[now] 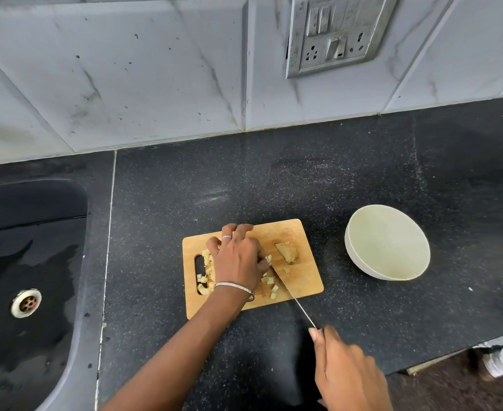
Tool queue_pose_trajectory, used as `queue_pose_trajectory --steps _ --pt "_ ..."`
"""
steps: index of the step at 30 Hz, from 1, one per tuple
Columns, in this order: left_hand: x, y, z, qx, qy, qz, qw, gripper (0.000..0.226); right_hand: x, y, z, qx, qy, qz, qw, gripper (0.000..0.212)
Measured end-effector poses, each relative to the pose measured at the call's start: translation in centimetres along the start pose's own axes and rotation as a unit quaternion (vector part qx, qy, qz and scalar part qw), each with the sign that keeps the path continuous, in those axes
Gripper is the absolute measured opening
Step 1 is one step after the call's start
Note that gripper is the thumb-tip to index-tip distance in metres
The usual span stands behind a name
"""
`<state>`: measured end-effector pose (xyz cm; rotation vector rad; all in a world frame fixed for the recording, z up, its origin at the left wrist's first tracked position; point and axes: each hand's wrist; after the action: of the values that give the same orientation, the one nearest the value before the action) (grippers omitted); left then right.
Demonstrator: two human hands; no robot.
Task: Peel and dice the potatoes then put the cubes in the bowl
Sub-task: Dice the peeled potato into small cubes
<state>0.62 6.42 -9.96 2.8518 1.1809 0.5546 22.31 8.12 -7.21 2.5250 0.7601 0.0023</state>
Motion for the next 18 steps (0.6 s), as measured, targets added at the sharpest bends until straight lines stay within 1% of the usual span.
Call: queue_pose_trajectory --steps 4,7,9,12,14,18 --pt "-0.1 -0.5 -0.1 -0.009 -0.003 0.018 1.0 0.011 0.3 -0.4 -1.1 0.01 -0.065 -0.016 0.998 0.045" --pt "-0.2 -0.3 0.0 -0.01 -0.005 0.035 0.999 0.01 0.1 -1.7 -0.3 0.007 -0.114 -0.037 0.993 0.047" --pt "-0.4 -0.2 -0.1 0.003 0.003 0.043 0.999 0.008 -0.1 -2.6 0.5 0.004 -0.135 -0.043 0.99 0.048" --pt "-0.6 0.1 0.1 0.021 0.015 0.035 0.999 0.011 -0.1 -3.2 1.2 0.002 -0.165 -0.054 0.985 0.048" --pt "-0.7 0.2 0.2 0.019 0.013 0.031 0.999 0.016 0.0 -3.2 1.2 -0.012 -0.198 -0.061 0.978 0.047" --pt "-0.8 0.2 0.2 0.01 0.003 0.024 1.0 0.017 0.8 -3.4 1.1 -0.029 -0.269 -0.069 0.96 0.056"
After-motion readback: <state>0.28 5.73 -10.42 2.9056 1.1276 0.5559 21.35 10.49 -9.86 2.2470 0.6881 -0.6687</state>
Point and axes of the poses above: each hand's wrist, its own y-axis away from the middle knuckle, its own z-axis out of the palm, x = y × z, and after that the axes turned 3 degrees about -x, right-handed
